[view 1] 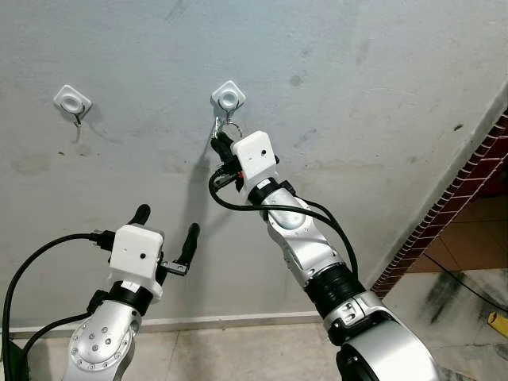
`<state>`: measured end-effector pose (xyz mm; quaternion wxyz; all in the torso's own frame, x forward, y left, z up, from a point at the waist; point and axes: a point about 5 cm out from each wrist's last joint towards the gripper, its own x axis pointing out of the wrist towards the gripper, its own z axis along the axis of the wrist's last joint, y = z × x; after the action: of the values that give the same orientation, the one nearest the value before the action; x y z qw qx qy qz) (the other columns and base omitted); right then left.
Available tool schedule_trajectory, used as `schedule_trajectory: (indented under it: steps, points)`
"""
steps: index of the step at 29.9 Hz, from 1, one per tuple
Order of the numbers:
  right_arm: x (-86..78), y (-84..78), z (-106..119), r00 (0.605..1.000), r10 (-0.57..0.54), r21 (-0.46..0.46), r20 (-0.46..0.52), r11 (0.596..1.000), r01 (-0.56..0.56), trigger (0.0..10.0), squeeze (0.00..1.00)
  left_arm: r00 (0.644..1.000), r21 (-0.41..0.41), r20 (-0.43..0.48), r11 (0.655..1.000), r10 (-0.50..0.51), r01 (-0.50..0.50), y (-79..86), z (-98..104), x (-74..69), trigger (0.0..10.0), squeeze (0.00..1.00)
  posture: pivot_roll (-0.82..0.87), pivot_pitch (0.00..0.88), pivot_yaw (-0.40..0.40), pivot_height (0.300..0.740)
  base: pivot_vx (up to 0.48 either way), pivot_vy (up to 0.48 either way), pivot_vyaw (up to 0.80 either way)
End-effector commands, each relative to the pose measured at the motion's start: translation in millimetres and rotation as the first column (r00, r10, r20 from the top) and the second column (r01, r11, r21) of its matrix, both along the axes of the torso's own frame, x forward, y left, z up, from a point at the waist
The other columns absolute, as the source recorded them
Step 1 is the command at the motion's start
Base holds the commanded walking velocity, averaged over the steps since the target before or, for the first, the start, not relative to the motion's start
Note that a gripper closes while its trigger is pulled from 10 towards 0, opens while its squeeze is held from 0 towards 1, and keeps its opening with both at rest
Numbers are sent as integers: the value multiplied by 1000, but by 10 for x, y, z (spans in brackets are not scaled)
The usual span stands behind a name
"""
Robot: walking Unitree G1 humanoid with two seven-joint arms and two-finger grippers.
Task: Hang keys on a hook
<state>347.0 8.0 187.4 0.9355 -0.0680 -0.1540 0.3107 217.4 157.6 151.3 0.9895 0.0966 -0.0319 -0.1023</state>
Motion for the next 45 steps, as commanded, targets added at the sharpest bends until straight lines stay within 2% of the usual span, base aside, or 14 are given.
schedule_trajectory:
  steps: [1, 12, 13, 15, 16, 17, 18, 19, 30, 34, 35, 42, 45]
  points:
    - [-60, 54, -155, 999, 12, -22, -52, 1000, -13, 10000, 0, 1000, 9, 11, 1000, -20, 20, -33, 17, 9, 10000, 0, 277, 28, 0, 740, 0, 0, 0]
    - [-73, 67, -189, 999, 14, -38, -52, 999, -16, 10000, 0, 998, 15, 30, 999, -47, 47, -74, 32, -5, 10000, 0, 276, 24, 0, 740, 0, 0, 0]
    - [-75, 69, -193, 998, 16, -38, -53, 999, -18, 10000, 169, 999, 14, 29, 999, -46, 45, -73, 30, -4, 10000, 0, 275, 22, 0, 740, 0, 0, 0]
    - [-77, 71, -194, 998, 18, -37, -54, 999, -20, 10000, 169, 999, 15, 29, 999, -45, 45, -72, 29, -3, 10000, 0, 275, 22, 0, 740, 0, 0, 0]
    - [-76, 69, -195, 999, 14, -39, -52, 999, -16, 10000, 388, 999, 15, 29, 999, -45, 45, -70, 29, 0, 10000, 0, 275, 22, 0, 740, 0, 0, 0]
    - [-76, 70, -198, 998, 16, -38, -54, 999, -18, 10000, 651, 999, 16, 30, 999, -45, 45, -68, 29, 3, 10000, 0, 275, 22, 0, 740, 0, 0, 0]
    - [-78, 71, -201, 998, 17, -37, -55, 999, -19, 10000, 651, 999, 16, 30, 999, -45, 45, -67, 27, 3, 10000, 0, 275, 19, 0, 740, 0, 0, 0]
    - [-79, 68, -207, 998, 17, -37, -56, 999, -19, 10000, 1000, 999, 18, 31, 999, -44, 43, -62, 23, 7, 10000, 0, 275, 16, 2, 740, 0, 0, 0]
    - [-71, 49, -231, 998, -11, -33, -61, 999, 9, 10000, 1000, 999, 22, 21, 999, -37, 37, -47, 2, 9, 10000, 0, 276, 12, 0, 740, 0, 0, 0]
    - [-76, 7, -205, 999, -21, 7, -50, 1000, 22, 10000, 1000, 999, 25, 15, 999, -29, 28, -37, -12, 8, 10000, 0, 273, 11, 1, 740, 0, 0, 0]
    - [-74, -23, -187, 999, -26, 30, -47, 999, 27, 10000, 1000, 1000, 20, 12, 1000, -21, 21, -36, -18, 13, 10000, 0, 271, 13, 1, 740, 0, 0, 0]
    - [-78, -149, -128, 999, -53, 38, -6, 998, 54, 10000, 1000, 1000, 7, 14, 1000, 0, 0, -57, -29, 52, 10000, 0, 248, 10, 0, 740, 0, 0, 0]
    - [-106, -268, -148, 997, -74, 42, -5, 996, 74, 10000, 1000, 1000, 3, 7, 1000, 14, -14, -59, -49, 69, 10000, 0, 237, 7, -1, 740, 0, 0, 0]
